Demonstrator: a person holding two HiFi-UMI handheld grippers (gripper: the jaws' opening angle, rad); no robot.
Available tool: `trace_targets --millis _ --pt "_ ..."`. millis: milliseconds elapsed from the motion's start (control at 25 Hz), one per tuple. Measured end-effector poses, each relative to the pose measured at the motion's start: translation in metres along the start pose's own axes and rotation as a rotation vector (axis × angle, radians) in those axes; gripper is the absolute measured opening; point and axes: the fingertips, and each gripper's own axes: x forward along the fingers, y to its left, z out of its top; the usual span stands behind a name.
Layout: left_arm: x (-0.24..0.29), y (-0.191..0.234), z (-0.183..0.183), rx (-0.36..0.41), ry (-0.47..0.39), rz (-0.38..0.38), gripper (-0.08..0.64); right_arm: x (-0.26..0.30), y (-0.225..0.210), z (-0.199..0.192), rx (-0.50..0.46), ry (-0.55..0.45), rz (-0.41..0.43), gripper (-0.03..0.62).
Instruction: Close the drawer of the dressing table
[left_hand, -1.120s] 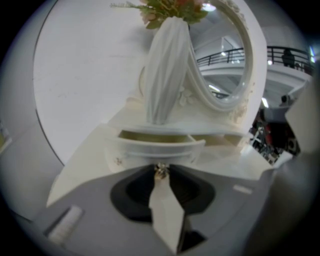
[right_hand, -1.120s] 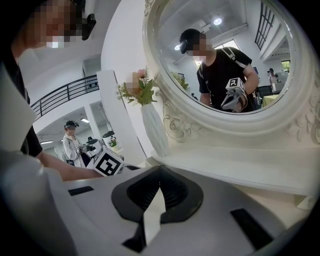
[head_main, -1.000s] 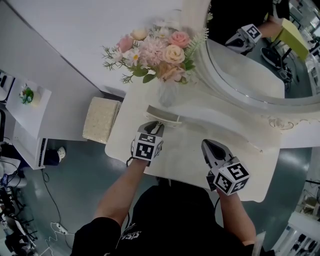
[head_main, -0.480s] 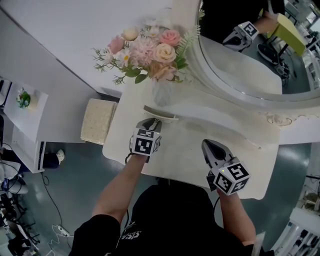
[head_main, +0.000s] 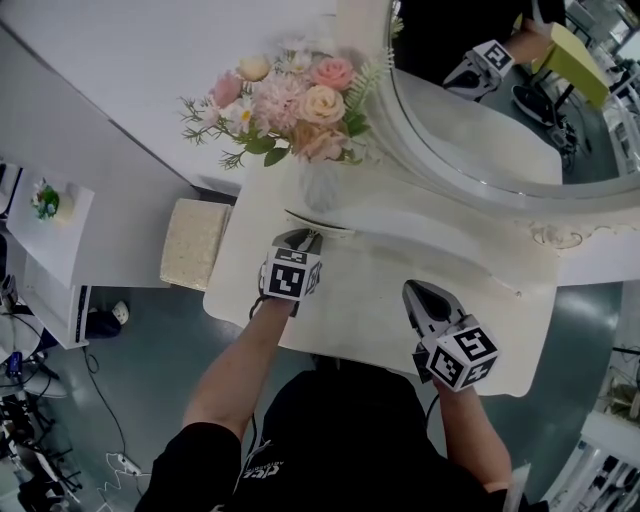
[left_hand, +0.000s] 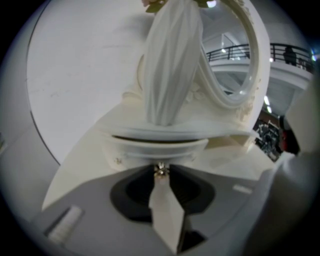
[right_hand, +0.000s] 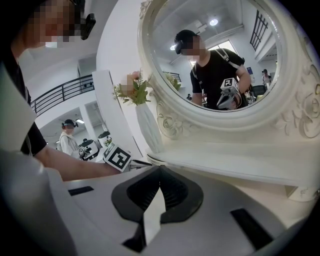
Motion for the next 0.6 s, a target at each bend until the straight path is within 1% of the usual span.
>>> trace_targets --millis 600 --pt "0.017 0.004 0.018 0.018 -0.015 0.006 0.100 -0.011 -0.016 -0.001 0.017 -0.002 -0.050 -0.005"
